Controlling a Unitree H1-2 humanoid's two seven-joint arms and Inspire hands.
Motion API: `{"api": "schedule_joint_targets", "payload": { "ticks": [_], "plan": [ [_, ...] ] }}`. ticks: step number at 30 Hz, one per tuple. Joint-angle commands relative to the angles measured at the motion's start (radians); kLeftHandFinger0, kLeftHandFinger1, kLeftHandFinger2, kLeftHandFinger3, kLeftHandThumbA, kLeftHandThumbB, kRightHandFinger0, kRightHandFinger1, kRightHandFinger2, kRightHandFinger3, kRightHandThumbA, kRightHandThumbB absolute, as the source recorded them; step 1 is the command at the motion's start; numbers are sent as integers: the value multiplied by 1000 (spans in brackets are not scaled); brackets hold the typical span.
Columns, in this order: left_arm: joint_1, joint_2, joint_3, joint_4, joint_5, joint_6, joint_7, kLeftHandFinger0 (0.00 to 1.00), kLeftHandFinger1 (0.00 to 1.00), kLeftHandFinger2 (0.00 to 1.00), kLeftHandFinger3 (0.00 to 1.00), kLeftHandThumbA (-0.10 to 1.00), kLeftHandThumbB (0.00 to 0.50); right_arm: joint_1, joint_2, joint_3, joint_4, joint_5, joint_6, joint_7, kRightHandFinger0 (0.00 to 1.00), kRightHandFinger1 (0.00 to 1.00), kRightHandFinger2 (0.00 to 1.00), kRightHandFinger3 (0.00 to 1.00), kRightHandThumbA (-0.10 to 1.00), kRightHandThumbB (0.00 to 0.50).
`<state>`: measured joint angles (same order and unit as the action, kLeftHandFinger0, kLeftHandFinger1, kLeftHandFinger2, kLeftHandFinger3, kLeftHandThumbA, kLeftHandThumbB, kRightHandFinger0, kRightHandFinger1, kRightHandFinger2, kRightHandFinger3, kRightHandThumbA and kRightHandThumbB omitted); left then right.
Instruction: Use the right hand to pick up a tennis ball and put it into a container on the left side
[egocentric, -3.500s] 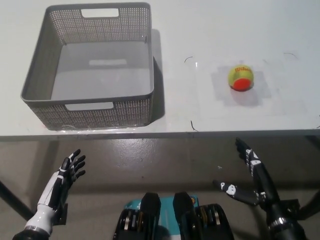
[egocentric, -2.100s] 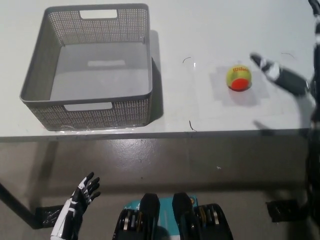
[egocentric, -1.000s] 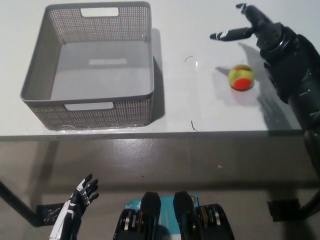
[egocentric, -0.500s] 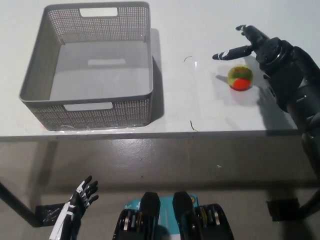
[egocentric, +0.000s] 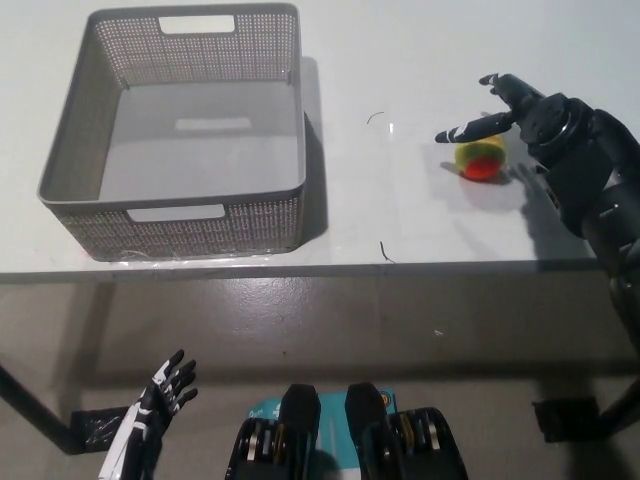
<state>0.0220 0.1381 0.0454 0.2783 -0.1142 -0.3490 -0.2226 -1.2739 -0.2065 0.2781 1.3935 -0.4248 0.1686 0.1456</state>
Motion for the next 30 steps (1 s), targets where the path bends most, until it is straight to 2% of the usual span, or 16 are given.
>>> {"api": "schedule_joint_targets", "payload": {
  "ticks": [1, 2, 8, 14, 18, 23, 30],
  "plan": [
    [-21, 12, 4, -11, -25, -35, -9, 1000, 1000, 1000, 1000, 1000, 232, -30, -26, 5, 2, 19, -24, 18, 1000, 1000, 1000, 1000, 1000, 445],
    [-17, 12, 4, -21, -25, -22, -8, 1000, 1000, 1000, 1000, 1000, 232, -25, -24, 8, 4, 14, -17, 7, 1000, 1000, 1000, 1000, 991, 424],
    [-22, 12, 6, -8, -32, -33, -13, 1000, 1000, 1000, 1000, 1000, 251, -4, -28, -5, 12, 30, -11, 5, 1000, 1000, 1000, 1000, 957, 416],
    [-34, 14, 7, -17, -30, -22, -10, 1000, 1000, 1000, 1000, 1000, 243, 9, -33, -19, 11, 50, -19, 5, 1000, 1000, 1000, 1000, 928, 414],
    [-39, 14, 7, -12, -34, -28, -12, 1000, 1000, 1000, 1000, 1000, 256, 14, -31, -12, 15, 51, -37, 10, 1000, 1000, 1000, 1000, 898, 410],
    [-41, 14, 8, -6, -48, -29, -19, 1000, 1000, 1000, 1000, 1000, 259, 22, -24, -5, 19, 45, -36, 10, 1000, 1000, 1000, 1000, 941, 403],
    [-52, 16, 7, 0, -46, -32, -21, 1000, 1000, 1000, 1000, 1000, 250, 21, -22, -20, 18, 61, -43, 3, 1000, 1000, 1000, 1000, 912, 401]
  ]
}}
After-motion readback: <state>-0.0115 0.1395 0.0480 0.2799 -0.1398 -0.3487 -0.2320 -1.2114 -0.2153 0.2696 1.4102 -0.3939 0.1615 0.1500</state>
